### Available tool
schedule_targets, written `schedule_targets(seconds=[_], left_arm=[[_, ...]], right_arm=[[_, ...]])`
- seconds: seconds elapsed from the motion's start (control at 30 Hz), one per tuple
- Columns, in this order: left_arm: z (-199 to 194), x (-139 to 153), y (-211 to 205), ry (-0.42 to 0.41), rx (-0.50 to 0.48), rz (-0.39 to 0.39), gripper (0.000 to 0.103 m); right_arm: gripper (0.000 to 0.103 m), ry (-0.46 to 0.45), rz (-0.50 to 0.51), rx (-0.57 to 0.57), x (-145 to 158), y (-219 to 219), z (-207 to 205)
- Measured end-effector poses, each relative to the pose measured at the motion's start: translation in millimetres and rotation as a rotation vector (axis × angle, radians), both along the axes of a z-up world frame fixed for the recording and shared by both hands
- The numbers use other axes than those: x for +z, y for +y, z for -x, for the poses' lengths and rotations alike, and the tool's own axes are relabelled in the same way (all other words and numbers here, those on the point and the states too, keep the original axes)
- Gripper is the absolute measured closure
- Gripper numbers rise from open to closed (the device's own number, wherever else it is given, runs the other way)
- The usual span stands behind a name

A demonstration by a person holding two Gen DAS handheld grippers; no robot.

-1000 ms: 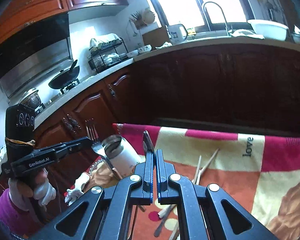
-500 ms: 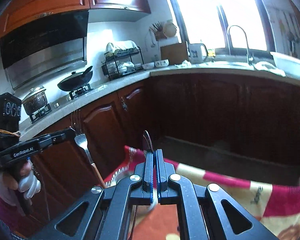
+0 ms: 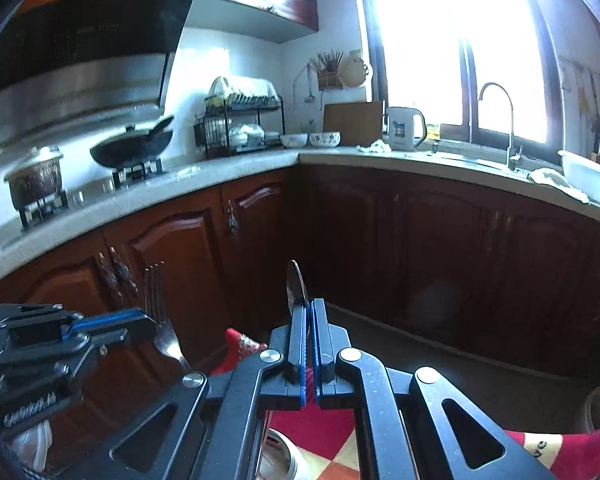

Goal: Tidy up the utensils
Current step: 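Carry the fork and spoon in both grippers over the white jar, then open both grippers to drop the fork and spoon into the jar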

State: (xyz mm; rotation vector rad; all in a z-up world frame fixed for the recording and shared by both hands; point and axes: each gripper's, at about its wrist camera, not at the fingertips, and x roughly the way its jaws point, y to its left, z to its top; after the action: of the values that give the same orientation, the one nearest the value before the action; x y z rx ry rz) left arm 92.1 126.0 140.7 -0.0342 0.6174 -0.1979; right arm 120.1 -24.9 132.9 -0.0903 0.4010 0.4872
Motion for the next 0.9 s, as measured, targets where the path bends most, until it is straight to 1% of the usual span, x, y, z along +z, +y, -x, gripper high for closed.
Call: schedule_targets(seconds=[0.2, 0.33, 0.47, 0.57, 0.6, 0.63, 0.67, 0.7, 0.73, 0.77, 0.8, 0.83, 0.87, 0.9], left_arm=[[-5, -25, -7, 0.063, -0.019, 0.011, 0.102], [-10, -44, -9, 0.106, -0.008, 0.033, 0.102], [-12, -55, -7, 0.120, 0.014, 0.047, 0.102], [-11, -56, -5, 0.123, 0.031, 0.064, 0.102], [-11, -56, -4, 0.123, 0.038, 0.072, 0.102], [-11, -56, -4, 0.121, 0.041, 0.072, 0.102], [-9, -55, -5, 0.117, 0.042, 0.072, 0.102], [-8, -54, -5, 0.113, 0.042, 0.069, 0.101], [-7, -54, -6, 0.112, 0.044, 0.066, 0.098], [-6, -53, -7, 0.111, 0.042, 0.066, 0.097], [-5, -53, -8, 0.113, 0.042, 0.066, 0.092], [-4, -53, -8, 0.116, 0.044, 0.065, 0.083], [-3, -53, -8, 0.117, 0.044, 0.067, 0.078], [-1, -53, -9, 0.117, 0.042, 0.075, 0.070]], right_arm=[[0.101, 0.141, 0.004, 0.039, -45, -2, -14], [0.101, 0.209, 0.018, 0.041, -70, -5, -20], [0.101, 0.262, 0.025, 0.048, -87, -9, -21], [0.101, 0.322, -0.022, 0.052, -90, -19, -25], [0.098, 0.347, -0.042, 0.054, -92, -24, -27], [0.092, 0.360, -0.049, 0.049, -92, -28, -27], [0.088, 0.365, -0.054, 0.044, -92, -28, -27], [0.081, 0.367, -0.065, 0.041, -92, -32, -26], [0.078, 0.367, -0.074, 0.038, -92, -34, -24], [0.078, 0.367, -0.083, 0.035, -93, -39, -21], [0.078, 0.370, -0.084, 0.034, -93, -40, -20], [0.078, 0.371, -0.082, 0.034, -93, -39, -19], [0.078, 0.371, -0.080, 0.035, -93, -41, -16], [0.078, 0.369, -0.079, 0.036, -93, -40, -14]])
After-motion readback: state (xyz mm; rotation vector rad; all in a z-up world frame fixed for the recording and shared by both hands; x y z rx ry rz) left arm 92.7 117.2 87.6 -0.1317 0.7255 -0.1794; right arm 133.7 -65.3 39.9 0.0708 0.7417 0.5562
